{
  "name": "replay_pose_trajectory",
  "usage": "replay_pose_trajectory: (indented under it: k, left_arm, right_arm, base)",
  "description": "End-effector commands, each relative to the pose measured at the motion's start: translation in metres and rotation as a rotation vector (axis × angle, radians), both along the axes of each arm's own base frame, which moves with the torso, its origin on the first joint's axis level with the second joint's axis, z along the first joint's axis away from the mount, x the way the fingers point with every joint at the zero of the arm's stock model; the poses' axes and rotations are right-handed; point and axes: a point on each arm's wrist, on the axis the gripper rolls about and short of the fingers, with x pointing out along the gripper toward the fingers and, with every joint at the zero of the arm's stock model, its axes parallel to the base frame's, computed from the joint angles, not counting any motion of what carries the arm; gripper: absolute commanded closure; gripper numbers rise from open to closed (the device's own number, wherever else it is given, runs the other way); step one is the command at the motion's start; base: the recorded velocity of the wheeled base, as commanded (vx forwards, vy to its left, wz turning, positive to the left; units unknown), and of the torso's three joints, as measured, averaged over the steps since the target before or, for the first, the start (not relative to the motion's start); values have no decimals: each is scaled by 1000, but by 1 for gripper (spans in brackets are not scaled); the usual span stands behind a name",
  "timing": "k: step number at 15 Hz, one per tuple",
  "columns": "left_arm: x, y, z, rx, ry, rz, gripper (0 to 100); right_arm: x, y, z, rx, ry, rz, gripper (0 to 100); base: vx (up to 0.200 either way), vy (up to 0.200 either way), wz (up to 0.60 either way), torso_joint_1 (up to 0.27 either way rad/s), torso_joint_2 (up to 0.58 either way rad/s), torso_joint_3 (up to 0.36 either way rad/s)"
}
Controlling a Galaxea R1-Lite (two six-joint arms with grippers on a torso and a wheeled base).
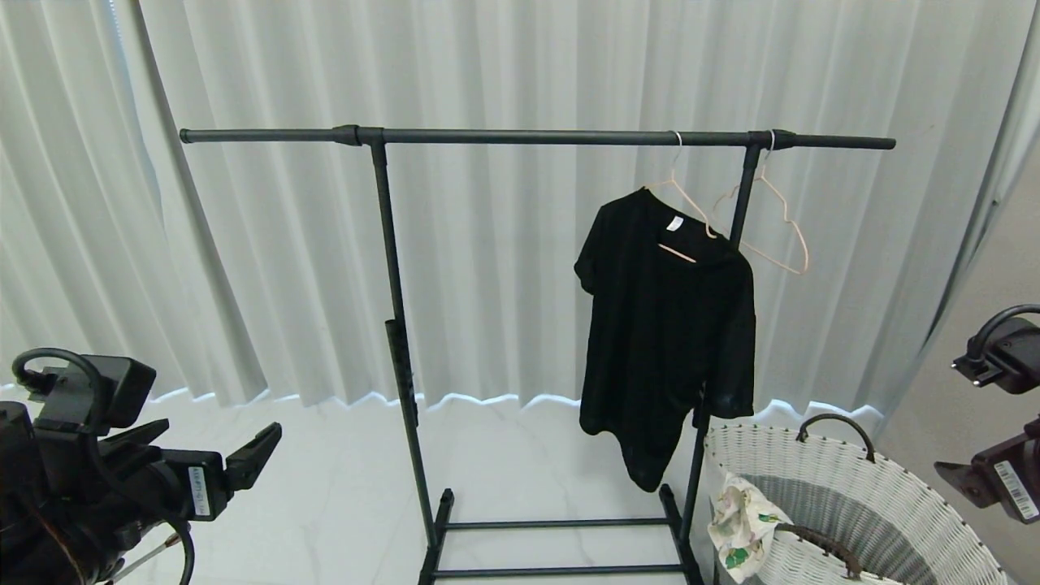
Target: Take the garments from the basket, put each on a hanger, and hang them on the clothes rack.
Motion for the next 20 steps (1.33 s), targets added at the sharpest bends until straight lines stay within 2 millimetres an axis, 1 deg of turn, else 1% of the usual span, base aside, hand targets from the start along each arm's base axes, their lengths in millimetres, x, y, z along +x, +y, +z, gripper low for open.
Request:
replay_pose_trajectory:
  k: [1,5,7,10,12,14,15,18,19,20]
  left_arm:
    - [1,-8,-2,-1,12,-36,0]
    - [3,-8,-4,10,24,-20,0]
    - [4,-11,-3,6,19,-38,0]
    - [3,-21,-3,4,19,-99,0]
    - [1,-36,-4,-26,31,-175,0]
    - [1,-45,-8,-24,54,-221,0]
    - [3,-46,-10,-21,68,-223,0]
    - [9,-48,-10,-19,71,-222,0]
    - [9,-48,-12,-16,81,-222,0]
    - [9,-48,-14,-14,88,-222,0]
  right_arm:
    - [0,-2,-5,-6,18,-14,0]
    - [-1,-8,-24,-17,62,-50,0]
    - [4,-8,-42,-14,43,-51,0]
    - [13,-5,-56,-7,44,-46,0]
    - [28,-2,-69,13,93,-25,0]
    - [40,1,-84,15,117,-18,0]
    - [45,3,-95,13,127,-13,0]
    - [50,9,-130,2,177,10,0]
    - [52,13,-144,7,187,35,0]
    - [56,18,-155,13,191,56,0]
  base:
    - [0,0,0,-198,471,271]
    - [0,0,0,-172,470,292]
    - [0,0,0,-115,332,215]
    - [200,0,0,-33,90,59]
    - [200,0,0,-10,19,17]
    - [200,0,0,7,5,2]
    - [200,0,0,-2,7,2]
    - [200,0,0,4,7,5]
    - [200,0,0,2,7,2]
    - [0,0,0,0,0,0]
